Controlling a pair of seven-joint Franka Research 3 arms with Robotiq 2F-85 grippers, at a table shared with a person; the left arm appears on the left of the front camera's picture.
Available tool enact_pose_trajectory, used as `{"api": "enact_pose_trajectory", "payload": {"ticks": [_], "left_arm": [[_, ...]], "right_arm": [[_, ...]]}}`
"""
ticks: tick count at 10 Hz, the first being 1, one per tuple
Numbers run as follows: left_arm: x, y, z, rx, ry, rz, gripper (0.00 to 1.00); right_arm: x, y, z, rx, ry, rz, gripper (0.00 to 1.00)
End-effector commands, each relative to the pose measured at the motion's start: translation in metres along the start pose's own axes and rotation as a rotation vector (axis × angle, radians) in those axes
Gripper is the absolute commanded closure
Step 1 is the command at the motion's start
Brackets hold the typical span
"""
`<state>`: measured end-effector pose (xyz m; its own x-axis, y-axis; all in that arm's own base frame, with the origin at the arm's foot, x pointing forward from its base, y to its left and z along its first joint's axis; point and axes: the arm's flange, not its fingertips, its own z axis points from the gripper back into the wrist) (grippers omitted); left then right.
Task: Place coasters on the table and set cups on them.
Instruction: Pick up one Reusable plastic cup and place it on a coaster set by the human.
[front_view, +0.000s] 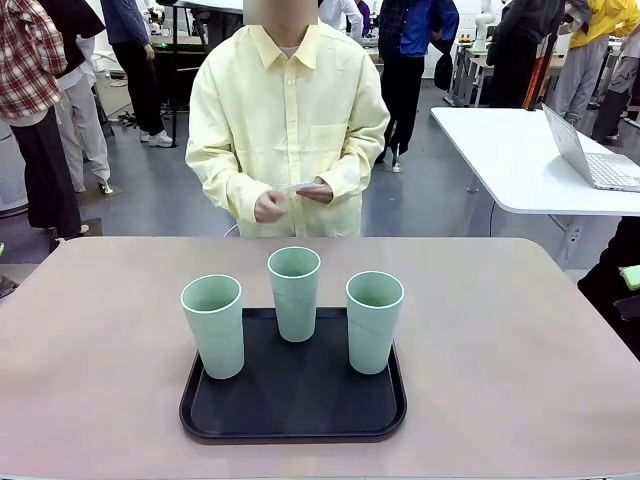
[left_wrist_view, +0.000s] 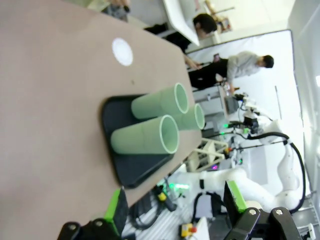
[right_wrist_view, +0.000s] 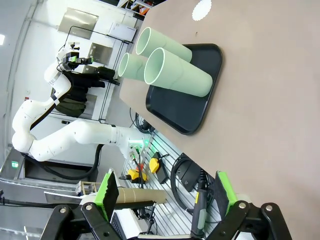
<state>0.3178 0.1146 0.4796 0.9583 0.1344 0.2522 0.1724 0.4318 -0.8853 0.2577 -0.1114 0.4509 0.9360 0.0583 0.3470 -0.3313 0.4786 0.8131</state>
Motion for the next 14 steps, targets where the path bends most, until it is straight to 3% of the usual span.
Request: {"api": "enact_pose_trajectory", "payload": {"ticks": [1, 6, 8, 10, 14], "left_arm": [[0.001, 0.0, 0.0, -0.016, -0.008, -0.008, 0.0], [0.0, 0.0, 0.0, 0.0, 0.0, 0.0, 0.0], [0.02, -0.011, -0.038, 0.224, 0.106, -0.404, 0.0], [0.026, -0.03, -0.084, 0.427, 0.267, -0.722, 0.0], [0.003, -0.061, -0.168, 0.534, 0.55, -1.163, 0.0]], "right_arm": [[0.004, 0.0, 0.0, 0.03, -0.023, 0.016, 0.0], [0.004, 0.0, 0.0, 0.03, -0.023, 0.016, 0.0], [0.004, 0.0, 0.0, 0.03, -0.023, 0.016, 0.0], [0.004, 0.0, 0.0, 0.03, -0.023, 0.016, 0.0], [0.004, 0.0, 0.0, 0.03, -0.023, 0.016, 0.0]]}}
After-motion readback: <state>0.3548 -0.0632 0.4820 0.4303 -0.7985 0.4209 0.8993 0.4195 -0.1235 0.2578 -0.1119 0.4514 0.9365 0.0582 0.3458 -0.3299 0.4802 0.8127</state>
